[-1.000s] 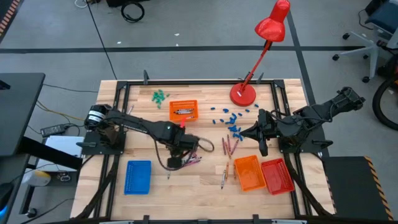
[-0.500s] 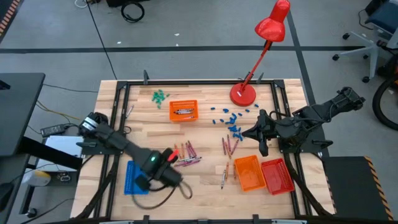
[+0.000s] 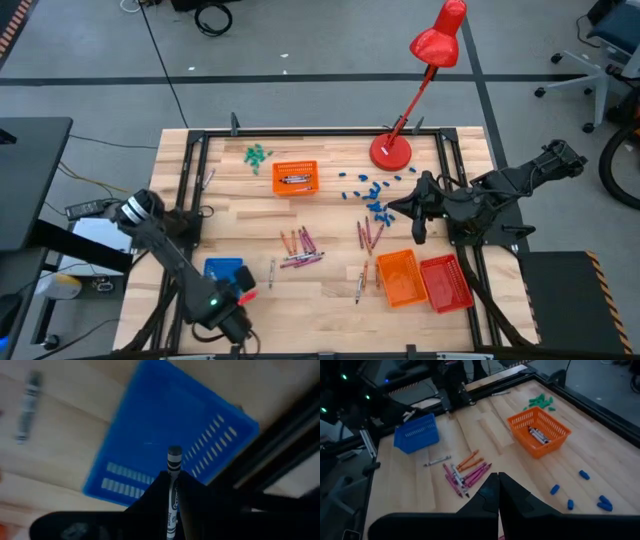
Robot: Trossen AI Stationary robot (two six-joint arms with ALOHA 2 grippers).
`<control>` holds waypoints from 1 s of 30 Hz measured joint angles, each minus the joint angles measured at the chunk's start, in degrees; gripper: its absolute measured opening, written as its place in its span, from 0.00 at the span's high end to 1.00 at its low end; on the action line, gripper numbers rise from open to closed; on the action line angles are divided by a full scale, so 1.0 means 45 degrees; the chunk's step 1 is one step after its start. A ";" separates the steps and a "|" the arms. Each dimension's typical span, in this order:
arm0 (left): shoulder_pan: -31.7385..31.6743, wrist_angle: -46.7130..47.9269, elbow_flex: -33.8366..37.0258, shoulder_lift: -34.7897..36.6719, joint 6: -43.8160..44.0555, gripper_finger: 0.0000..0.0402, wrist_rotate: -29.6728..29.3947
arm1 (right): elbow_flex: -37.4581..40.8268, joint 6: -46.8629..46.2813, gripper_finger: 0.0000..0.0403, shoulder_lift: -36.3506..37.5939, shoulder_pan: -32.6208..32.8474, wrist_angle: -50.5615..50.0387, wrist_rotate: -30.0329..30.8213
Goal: Sort crayons
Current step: Put the gray crayon into the blue bin
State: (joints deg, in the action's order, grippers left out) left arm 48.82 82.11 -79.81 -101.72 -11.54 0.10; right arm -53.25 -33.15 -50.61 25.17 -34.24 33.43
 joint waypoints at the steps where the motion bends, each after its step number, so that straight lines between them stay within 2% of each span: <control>1: 0.0133 -0.0095 0.0282 0.0044 -0.0017 0.92 0.0020 | 0.0000 -0.0078 0.98 0.0000 -0.0032 0.0004 0.0000; 16: 0.0320 -0.3616 0.3900 0.1879 -0.0992 0.91 -0.0358 | 0.0000 -0.1007 0.98 0.0000 -0.0586 0.0004 0.0047; 24: 0.0320 -0.5093 0.4911 0.1902 -0.1295 0.76 -0.0480 | 0.0000 -0.1597 0.98 0.0000 -0.0719 -0.0005 0.0144; 30: 0.0344 -0.4778 0.4738 0.1990 -0.1277 0.68 -0.0485 | 0.0000 -0.1747 0.98 0.0000 -0.0719 -0.0005 0.0144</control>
State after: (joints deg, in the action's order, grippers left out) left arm 50.37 60.61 -58.49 -92.77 -17.28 -2.09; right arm -53.25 -41.01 -50.61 21.93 -34.26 34.08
